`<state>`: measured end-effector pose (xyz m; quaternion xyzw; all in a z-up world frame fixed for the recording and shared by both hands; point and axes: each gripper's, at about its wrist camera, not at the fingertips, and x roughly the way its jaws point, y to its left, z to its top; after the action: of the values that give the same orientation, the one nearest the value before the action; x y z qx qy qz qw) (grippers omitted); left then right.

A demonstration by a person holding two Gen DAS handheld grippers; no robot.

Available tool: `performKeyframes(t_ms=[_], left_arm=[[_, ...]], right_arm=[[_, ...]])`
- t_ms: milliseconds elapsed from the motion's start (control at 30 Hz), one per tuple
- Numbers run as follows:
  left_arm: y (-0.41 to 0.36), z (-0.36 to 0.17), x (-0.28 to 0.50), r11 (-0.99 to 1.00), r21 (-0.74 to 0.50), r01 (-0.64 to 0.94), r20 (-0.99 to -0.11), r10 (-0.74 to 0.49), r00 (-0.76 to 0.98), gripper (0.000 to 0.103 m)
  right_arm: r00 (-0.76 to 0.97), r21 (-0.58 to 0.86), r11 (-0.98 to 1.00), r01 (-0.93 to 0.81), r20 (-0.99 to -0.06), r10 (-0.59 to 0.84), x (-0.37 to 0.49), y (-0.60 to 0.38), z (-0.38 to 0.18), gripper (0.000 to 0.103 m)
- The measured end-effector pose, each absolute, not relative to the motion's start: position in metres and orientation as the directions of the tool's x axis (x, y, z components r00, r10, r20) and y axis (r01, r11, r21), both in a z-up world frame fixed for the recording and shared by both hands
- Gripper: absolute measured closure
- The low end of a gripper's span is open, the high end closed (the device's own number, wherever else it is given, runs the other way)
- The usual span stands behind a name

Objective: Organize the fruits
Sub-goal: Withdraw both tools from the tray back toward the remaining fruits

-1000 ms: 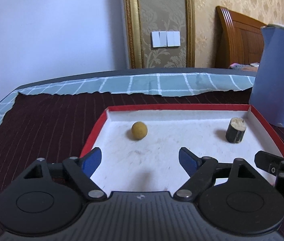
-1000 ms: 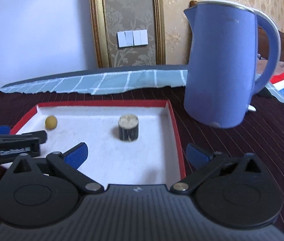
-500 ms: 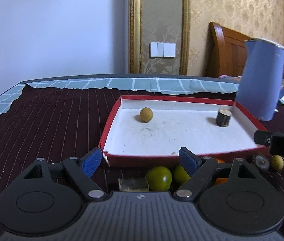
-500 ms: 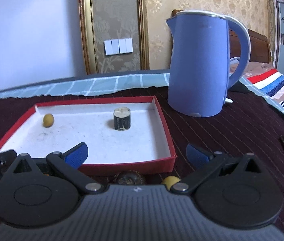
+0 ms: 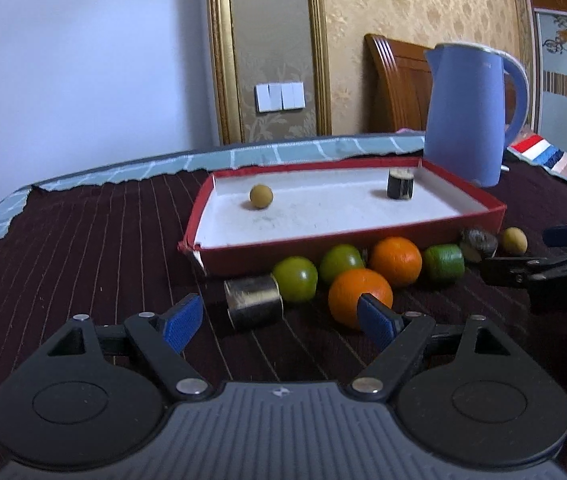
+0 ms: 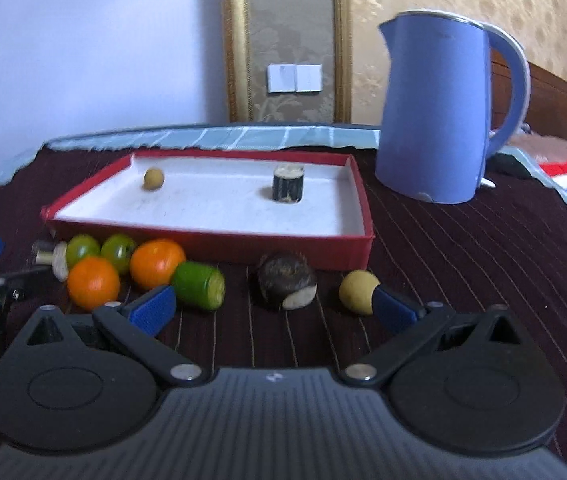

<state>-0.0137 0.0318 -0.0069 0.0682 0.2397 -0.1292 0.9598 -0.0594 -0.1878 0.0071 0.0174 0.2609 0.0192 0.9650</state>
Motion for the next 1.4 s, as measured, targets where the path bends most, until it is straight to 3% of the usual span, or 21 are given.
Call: performKeyframes(t_ms=[233,400,800,1000,1133,1200,1300,1400], left_arm=[[0.042,-0.009,-0.007,0.975,0.029,0.219,-0.494,-0.177,0.851,0.018],[0.044,-0.01,0.003,0.987,0.055,0.148,-0.503,-0.1,0.858,0.018],[0.042,-0.017,0.023,0.994,0.05,0.092,-0.564,-0.048,0.825,0.019],[0.041,-0.019,0.031,0.997,0.037,0.072,-0.584,-0.037,0.811,0.019],[0.04,-0.02,0.035,0.997,0.042,0.07,-0.593,-0.031,0.804,0.019],[0.039,-0.02,0.035,0.996,0.044,0.072,-0.596,-0.032,0.803,0.019],[0.038,-0.02,0.034,0.996,0.056,0.073,-0.591,-0.026,0.806,0.019],[0.037,-0.021,0.034,0.996,0.055,0.076,-0.591,-0.029,0.806,0.019]], right_arm=[[0.869,0.046,0.997,-0.069,-0.487,0.083,-0.07,-0.194,0.006,0.0],[0.855,0.006,0.999,-0.033,-0.518,0.031,-0.067,-0.201,0.002,0.0],[0.837,-0.028,0.999,0.026,-0.547,-0.037,-0.054,-0.219,-0.003,0.001],[0.809,-0.04,0.999,0.025,-0.586,-0.043,-0.041,-0.244,-0.008,0.013],[0.802,-0.016,1.0,-0.005,-0.597,-0.006,-0.032,-0.25,-0.012,0.027],[0.805,-0.018,1.0,-0.016,-0.594,0.002,-0.03,-0.25,-0.011,0.028],[0.8,-0.06,0.998,0.028,-0.598,-0.059,-0.028,-0.247,-0.012,0.0],[0.808,-0.146,0.988,0.046,-0.576,-0.123,-0.033,-0.237,-0.013,0.0]])
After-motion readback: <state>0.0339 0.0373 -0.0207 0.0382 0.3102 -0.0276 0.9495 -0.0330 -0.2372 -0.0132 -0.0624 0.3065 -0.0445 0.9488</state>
